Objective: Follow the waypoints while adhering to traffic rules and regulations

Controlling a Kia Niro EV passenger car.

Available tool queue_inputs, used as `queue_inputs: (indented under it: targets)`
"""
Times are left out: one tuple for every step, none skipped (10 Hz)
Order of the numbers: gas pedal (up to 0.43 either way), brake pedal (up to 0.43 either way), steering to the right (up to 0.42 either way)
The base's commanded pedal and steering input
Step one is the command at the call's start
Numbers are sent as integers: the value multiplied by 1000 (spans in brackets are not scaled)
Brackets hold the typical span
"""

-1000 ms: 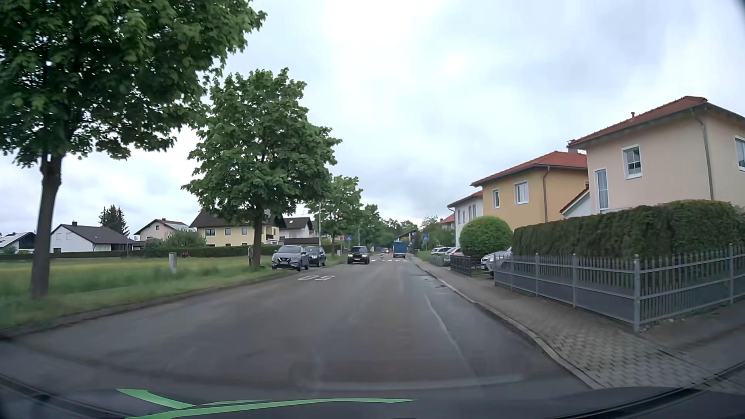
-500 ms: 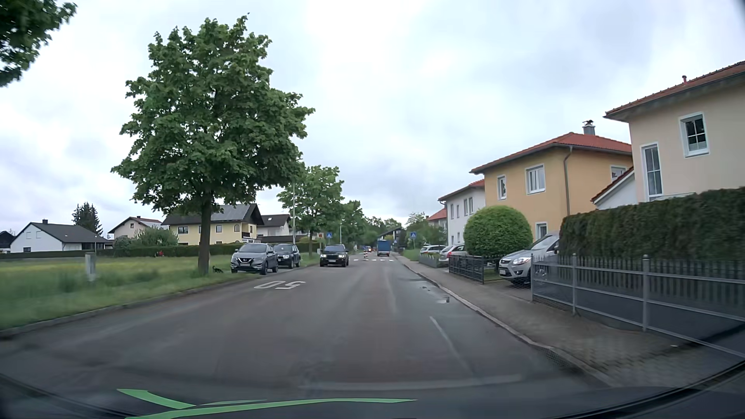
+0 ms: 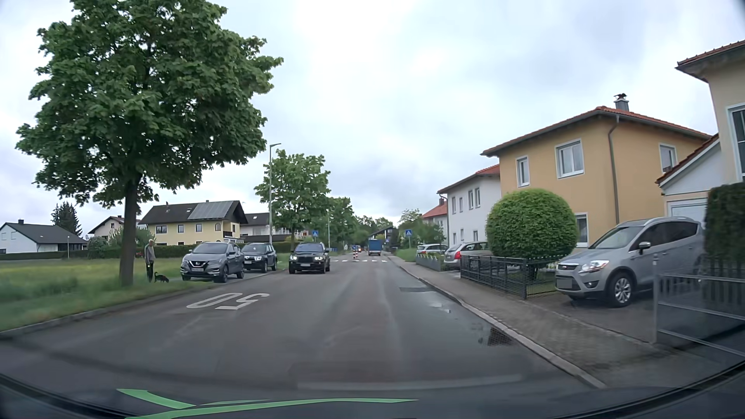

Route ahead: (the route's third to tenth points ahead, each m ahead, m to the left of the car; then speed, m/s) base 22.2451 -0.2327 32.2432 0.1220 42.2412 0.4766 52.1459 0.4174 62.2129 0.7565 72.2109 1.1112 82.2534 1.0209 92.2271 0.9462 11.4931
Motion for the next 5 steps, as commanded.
queue_inputs:
  targets:
    - [138, 0, 8]
    - [138, 0, 7]
    - [138, 0, 7]
    - [138, 0, 7]
    - [130, 0, 6]
